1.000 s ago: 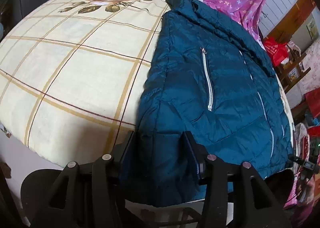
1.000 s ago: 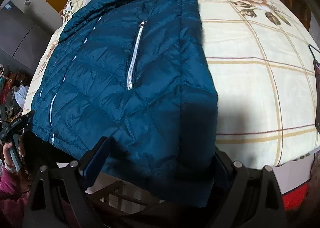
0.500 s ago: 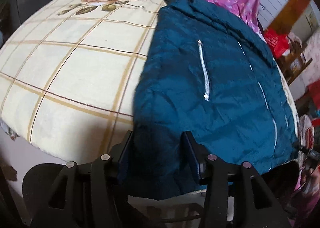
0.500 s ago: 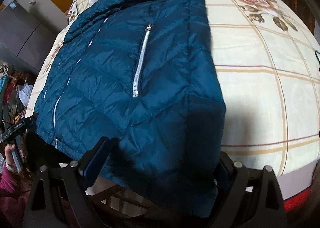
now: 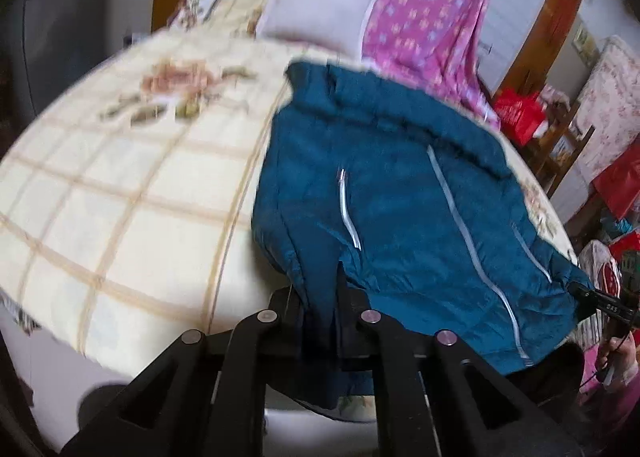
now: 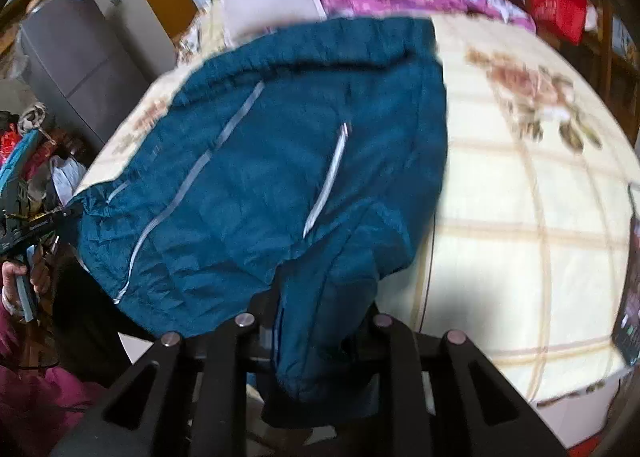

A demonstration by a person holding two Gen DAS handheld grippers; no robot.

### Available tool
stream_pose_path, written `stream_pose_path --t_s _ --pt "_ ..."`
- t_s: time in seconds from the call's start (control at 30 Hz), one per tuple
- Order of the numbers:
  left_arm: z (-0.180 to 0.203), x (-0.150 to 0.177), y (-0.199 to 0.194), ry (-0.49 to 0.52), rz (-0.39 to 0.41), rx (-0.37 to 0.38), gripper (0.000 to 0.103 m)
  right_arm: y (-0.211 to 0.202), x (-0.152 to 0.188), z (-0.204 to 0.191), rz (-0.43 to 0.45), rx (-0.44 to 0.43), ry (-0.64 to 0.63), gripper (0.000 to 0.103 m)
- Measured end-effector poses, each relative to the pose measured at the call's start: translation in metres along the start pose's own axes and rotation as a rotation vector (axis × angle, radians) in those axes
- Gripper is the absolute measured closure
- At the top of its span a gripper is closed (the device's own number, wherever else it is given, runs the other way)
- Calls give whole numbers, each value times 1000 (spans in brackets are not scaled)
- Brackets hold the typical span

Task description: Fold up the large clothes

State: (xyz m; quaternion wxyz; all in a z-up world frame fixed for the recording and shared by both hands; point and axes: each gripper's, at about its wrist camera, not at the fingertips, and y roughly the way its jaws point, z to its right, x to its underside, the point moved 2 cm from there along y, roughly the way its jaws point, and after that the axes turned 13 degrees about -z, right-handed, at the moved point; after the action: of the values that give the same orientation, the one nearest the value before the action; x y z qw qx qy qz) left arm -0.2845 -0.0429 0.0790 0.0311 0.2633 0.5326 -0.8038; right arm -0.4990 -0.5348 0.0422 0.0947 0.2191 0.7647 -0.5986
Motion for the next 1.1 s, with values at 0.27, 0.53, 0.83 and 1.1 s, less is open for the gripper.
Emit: stream_pose_path --t_s 0.27,0.53,0.83,1.1 --pt "11 -46 -22 14 114 5 102 -40 -40 12 130 -33 37 80" --pt "22 -97 -28 20 176 -2 102 -55 -94 19 212 -31 59 80" --pt "25 -170 -6 -19 185 -2 102 -47 -164 28 236 25 73 80" --pt "33 -238 27 -8 206 -78 102 -21 -239 51 238 78 142 80"
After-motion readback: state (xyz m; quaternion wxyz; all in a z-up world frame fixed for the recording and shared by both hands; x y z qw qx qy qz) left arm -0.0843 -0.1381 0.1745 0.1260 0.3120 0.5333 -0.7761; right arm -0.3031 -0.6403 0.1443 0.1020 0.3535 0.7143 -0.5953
